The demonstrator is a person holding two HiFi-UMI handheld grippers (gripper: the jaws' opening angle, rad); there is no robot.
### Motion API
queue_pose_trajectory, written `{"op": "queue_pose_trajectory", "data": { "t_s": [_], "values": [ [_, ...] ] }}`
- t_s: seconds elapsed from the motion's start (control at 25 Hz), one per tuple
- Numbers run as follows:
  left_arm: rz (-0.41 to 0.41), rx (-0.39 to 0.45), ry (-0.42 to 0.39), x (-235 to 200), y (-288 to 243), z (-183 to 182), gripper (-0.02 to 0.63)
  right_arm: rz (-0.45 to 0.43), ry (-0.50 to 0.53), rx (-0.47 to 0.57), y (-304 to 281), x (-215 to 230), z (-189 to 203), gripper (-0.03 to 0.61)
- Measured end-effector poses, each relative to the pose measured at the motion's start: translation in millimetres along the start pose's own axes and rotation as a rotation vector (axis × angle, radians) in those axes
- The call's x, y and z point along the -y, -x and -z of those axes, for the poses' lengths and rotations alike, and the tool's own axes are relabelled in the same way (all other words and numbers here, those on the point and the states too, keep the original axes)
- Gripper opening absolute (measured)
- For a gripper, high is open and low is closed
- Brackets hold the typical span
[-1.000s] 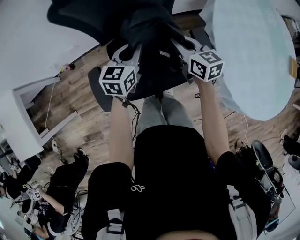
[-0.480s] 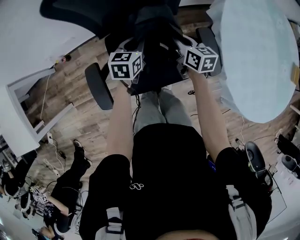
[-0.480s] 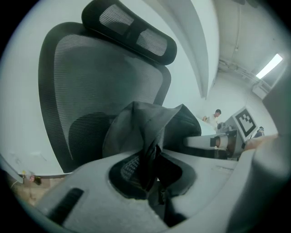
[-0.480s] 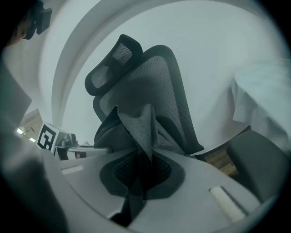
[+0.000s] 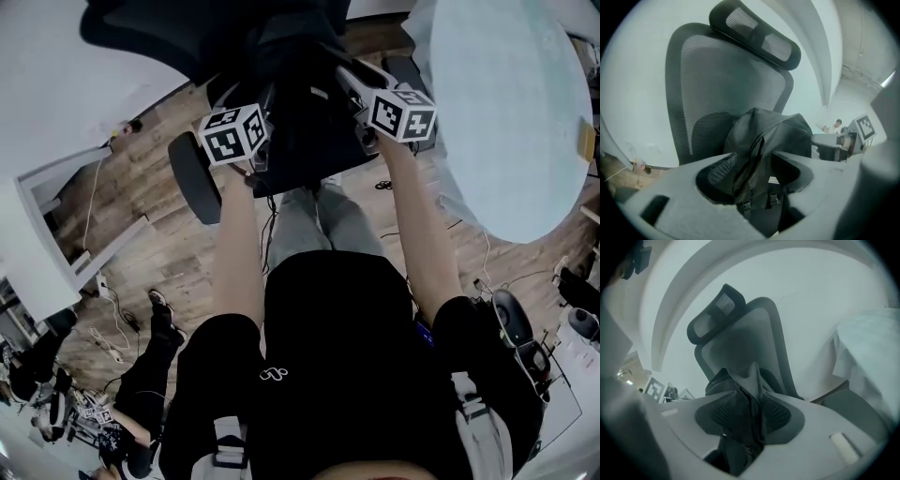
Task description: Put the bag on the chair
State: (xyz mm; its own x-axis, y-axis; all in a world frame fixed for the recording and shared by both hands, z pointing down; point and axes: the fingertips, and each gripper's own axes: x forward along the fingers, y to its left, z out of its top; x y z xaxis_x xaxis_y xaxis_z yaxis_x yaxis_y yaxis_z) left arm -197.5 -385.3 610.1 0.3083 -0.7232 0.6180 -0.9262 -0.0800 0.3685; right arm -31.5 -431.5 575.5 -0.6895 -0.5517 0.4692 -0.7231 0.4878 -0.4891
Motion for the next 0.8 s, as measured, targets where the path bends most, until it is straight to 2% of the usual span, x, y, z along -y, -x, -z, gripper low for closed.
{"op": "queue_pose_trajectory", "data": {
  "t_s": [0.08,0.24,0.36,0.56,0.68,0.8],
  "values": [
    [-0.001,0.036,0.025,-2.2,20.1,0.1,0.247,-0.013,0.02,0.042,16.6,-6.4,-11.2,0.175],
    [0.003,0.152,0.027,14.7,62.1,-18.0,0.227,-0.023,0.118,0.115,48.0,-29.6,-34.2,0.167],
    [-0.006,0.217,0.016,32.4,94.1,-30.7,0.164,-0.049,0.169,0.185,75.5,-57.8,-49.7,0.141],
    [0.027,0.344,-0.007,67.6,140.5,-52.1,0.084,-0.071,0.264,0.302,132.2,-97.7,-76.7,0.008],
    [0.015,0.4,0.0,82.4,158.3,-63.2,-0.005,-0.07,0.262,0.368,164.8,-103.7,-91.4,0.006],
    [0.037,0.438,-0.037,101.7,173.8,-68.2,-0.002,-0.07,0.268,0.382,179.5,-107.2,-92.5,0.008]
  ]
}}
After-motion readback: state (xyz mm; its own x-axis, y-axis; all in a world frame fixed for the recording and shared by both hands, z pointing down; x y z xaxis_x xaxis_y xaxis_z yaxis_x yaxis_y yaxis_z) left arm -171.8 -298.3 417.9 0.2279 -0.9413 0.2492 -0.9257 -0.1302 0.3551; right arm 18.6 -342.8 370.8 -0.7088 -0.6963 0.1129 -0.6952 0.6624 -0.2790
